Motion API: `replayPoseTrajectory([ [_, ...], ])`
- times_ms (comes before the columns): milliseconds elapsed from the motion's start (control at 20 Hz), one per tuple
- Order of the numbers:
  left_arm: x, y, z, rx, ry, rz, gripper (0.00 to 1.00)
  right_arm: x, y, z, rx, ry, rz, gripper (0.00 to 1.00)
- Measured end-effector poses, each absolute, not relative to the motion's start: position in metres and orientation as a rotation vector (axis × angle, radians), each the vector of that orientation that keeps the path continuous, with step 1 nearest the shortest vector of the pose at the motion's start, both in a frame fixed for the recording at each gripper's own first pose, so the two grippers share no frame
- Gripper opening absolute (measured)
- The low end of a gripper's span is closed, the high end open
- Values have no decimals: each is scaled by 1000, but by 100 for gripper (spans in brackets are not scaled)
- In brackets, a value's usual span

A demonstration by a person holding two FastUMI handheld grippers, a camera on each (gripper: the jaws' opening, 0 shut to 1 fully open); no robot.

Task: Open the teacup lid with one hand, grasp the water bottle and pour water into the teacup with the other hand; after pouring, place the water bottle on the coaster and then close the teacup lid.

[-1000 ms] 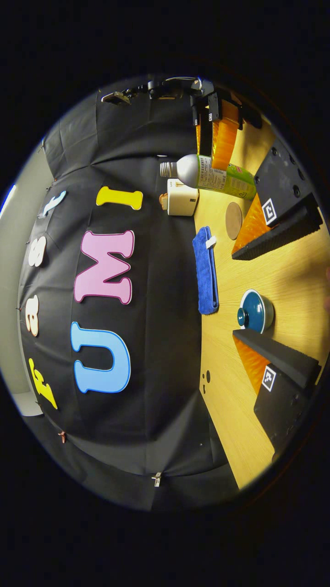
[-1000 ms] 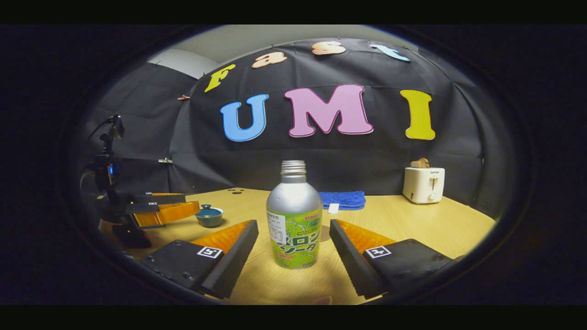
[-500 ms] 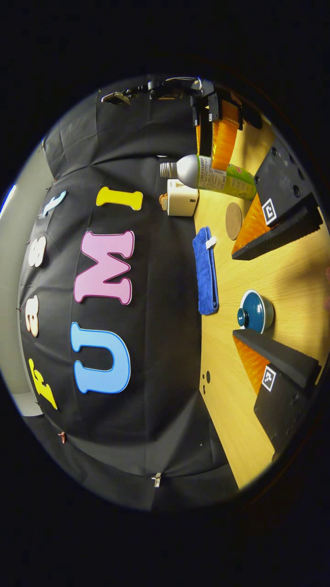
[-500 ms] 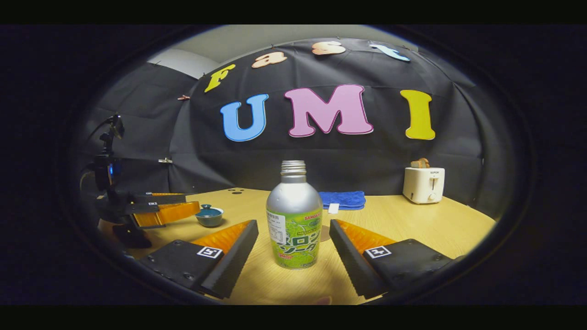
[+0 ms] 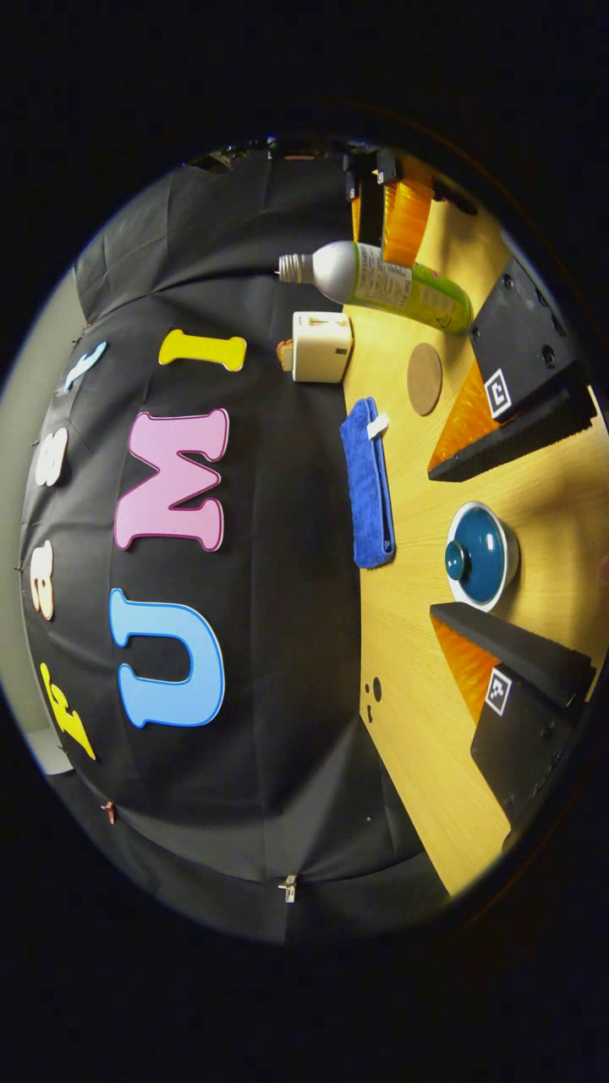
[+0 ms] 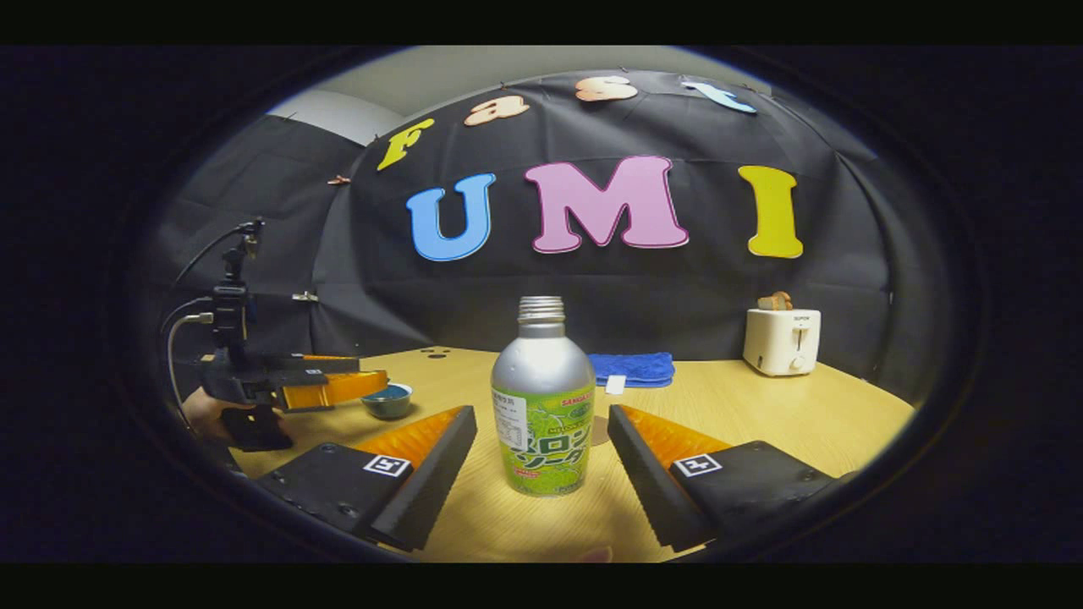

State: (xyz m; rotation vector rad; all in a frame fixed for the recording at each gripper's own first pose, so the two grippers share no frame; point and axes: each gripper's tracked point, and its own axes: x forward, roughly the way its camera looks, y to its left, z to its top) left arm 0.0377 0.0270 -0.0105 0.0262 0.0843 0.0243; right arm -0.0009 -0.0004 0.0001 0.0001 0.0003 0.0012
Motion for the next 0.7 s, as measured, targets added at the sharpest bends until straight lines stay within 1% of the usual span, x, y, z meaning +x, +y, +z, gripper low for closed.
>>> replayPoseTrajectory([
  [50,42,27,-14,25,102,17,90,-1,-1,0,0,0,1,96],
  [150,49,32,-18,13,131,15,84,-1,-1,1,0,1,1,96],
  [200,52,33,-18,12,137,13,77,-1,-1,0,0,1,2,96],
  [400,60,29,-24,55,169,-12,72,0,-1,1,0,0,2,96],
  [450,64,32,-26,70,181,1,62,-1,-1,0,0,0,2,96],
  [500,66,34,-26,77,186,8,50,-1,-1,1,0,0,2,96],
  [650,68,36,-28,95,198,23,37,0,-1,0,0,0,2,96],
  [700,68,37,-28,96,197,27,36,0,-1,0,0,0,2,96],
])
